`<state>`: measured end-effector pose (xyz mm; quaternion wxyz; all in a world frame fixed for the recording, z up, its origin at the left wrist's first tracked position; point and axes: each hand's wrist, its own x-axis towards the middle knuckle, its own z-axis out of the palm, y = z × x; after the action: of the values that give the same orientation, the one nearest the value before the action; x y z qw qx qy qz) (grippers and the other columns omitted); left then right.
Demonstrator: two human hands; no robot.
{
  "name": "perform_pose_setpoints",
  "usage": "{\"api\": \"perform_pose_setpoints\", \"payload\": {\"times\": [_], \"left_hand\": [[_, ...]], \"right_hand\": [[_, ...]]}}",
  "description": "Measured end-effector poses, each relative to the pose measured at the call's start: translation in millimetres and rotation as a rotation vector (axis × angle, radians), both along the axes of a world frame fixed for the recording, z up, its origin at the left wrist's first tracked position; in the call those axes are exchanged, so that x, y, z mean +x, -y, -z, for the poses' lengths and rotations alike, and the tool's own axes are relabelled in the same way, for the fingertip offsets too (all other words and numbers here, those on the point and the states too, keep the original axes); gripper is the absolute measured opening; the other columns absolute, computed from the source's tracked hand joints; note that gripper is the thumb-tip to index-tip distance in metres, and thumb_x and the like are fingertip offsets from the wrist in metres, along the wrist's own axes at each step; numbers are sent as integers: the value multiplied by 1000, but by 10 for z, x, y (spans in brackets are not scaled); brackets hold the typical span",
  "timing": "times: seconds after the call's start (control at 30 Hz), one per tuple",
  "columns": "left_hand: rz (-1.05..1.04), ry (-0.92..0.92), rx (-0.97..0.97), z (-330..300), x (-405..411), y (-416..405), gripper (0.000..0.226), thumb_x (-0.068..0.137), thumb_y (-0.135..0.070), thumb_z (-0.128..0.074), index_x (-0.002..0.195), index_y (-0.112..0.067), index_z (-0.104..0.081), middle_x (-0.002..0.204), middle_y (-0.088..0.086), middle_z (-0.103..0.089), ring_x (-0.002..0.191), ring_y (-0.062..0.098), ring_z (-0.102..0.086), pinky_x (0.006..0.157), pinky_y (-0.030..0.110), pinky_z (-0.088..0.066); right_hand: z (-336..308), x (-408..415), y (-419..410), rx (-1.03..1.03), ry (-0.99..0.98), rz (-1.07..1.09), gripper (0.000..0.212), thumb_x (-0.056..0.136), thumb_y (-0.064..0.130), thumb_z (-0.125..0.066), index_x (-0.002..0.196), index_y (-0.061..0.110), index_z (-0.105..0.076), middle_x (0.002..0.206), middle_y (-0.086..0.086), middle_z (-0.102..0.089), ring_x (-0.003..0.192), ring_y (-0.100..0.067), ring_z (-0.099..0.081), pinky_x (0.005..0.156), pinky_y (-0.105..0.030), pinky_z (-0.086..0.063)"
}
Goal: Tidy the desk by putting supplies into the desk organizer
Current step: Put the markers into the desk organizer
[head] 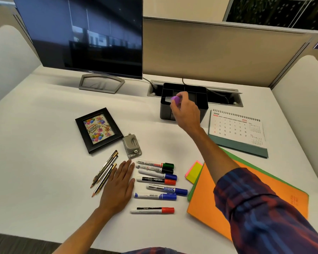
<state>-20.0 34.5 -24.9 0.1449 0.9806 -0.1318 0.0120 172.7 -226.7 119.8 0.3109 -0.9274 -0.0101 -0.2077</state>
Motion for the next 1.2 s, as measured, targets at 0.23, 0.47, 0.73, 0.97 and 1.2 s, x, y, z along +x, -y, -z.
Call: {"api": "perform_pose_setpoints", "payload": {"times": [0.23,0.47,0.73,0.97,1.2], "left_hand": [[-2,-6,-14,-16,-8,10,58,101,-44,-13,154,-20,-21,160,-4,-17,148,9,-9,119,36,-11],[-7,-5,-22,-14,-13,8,58,101,-44,-16,154,-21,-20,161,-5,-17,148,9,-9,119,35,-10],[2,10,-24,-20,-7,11,57,100,-42,-20,153,-20,-23,160,-4,-19,148,9,-10,120,33,-8],[-8,6,-15,15,5,8,59,100,-44,-17,152,-19,-27,159,-2,-23,147,12,-17,119,37,-12],[-7,13,-22,7,4,11,58,99,-42,-21,151,-18,-28,158,-1,-25,147,13,-19,118,38,-14]], "right_hand": [[11,313,-1,-1,-129,-26,25,99,38,-44,111,17,-51,90,-5,-67,77,-25,-63,65,-37,-52],[92,369,-25,113,-273,-63,33,99,38,-49,127,21,-50,88,4,-64,81,-18,-61,67,-30,-45],[338,-179,-49,78,-283,-169,30,93,30,-60,120,19,-60,97,6,-66,83,-11,-59,73,-29,-51],[749,-757,-56,-36,-481,-327,21,89,32,-63,106,22,-68,101,5,-69,87,-14,-62,79,-35,-52],[851,-1074,3,-109,-611,-445,22,87,35,-62,102,22,-73,107,2,-65,97,-17,-60,83,-38,-51]]}}
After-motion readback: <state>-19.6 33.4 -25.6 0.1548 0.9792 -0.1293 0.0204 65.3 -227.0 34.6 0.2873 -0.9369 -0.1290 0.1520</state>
